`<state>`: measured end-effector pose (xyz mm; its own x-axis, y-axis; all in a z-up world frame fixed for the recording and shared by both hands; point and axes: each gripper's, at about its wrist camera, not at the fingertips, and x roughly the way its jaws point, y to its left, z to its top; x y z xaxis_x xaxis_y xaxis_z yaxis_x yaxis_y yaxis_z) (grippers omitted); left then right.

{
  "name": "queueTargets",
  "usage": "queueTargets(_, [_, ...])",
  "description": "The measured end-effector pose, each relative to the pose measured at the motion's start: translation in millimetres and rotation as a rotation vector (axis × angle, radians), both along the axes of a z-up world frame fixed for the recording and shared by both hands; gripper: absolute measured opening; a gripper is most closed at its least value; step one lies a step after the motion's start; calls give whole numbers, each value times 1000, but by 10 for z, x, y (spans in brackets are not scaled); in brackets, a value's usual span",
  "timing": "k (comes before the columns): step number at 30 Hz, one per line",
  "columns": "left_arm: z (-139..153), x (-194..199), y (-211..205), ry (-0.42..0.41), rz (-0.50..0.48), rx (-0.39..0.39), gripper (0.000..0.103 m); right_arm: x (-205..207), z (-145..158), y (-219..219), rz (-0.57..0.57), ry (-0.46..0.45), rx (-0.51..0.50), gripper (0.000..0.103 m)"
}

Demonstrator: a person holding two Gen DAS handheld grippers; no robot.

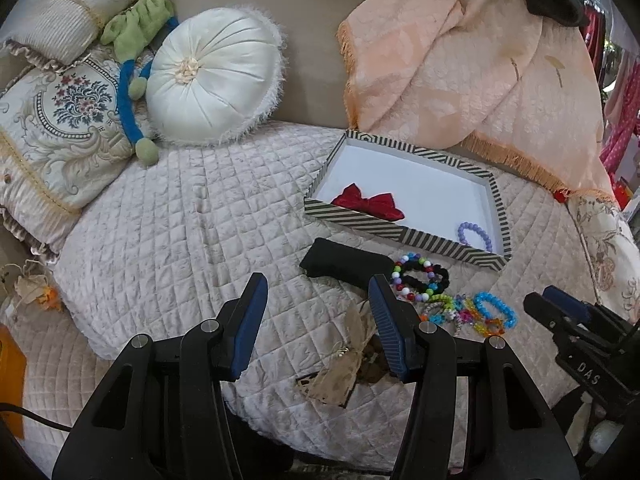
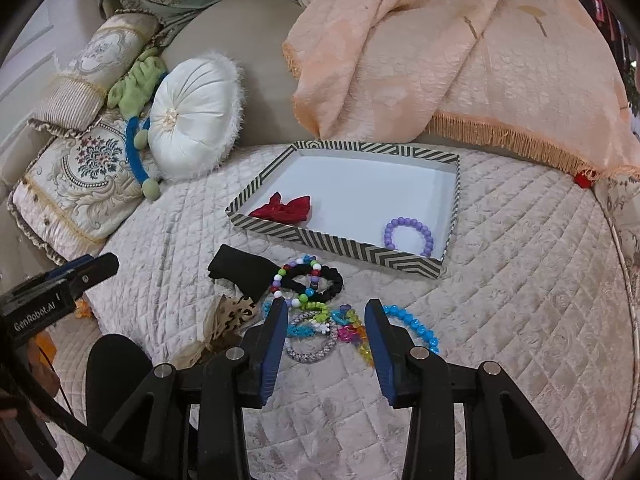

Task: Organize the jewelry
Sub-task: 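Withdraw both open grippers from the tray back to the jewelry pile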

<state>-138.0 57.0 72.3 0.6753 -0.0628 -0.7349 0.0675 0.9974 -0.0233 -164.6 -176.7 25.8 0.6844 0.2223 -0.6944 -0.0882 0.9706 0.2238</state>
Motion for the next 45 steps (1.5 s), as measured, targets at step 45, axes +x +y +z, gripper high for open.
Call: queueTargets(45, [-528,246,130,109,-9,-8,53,6,-192,-307,-65,59,-11,53])
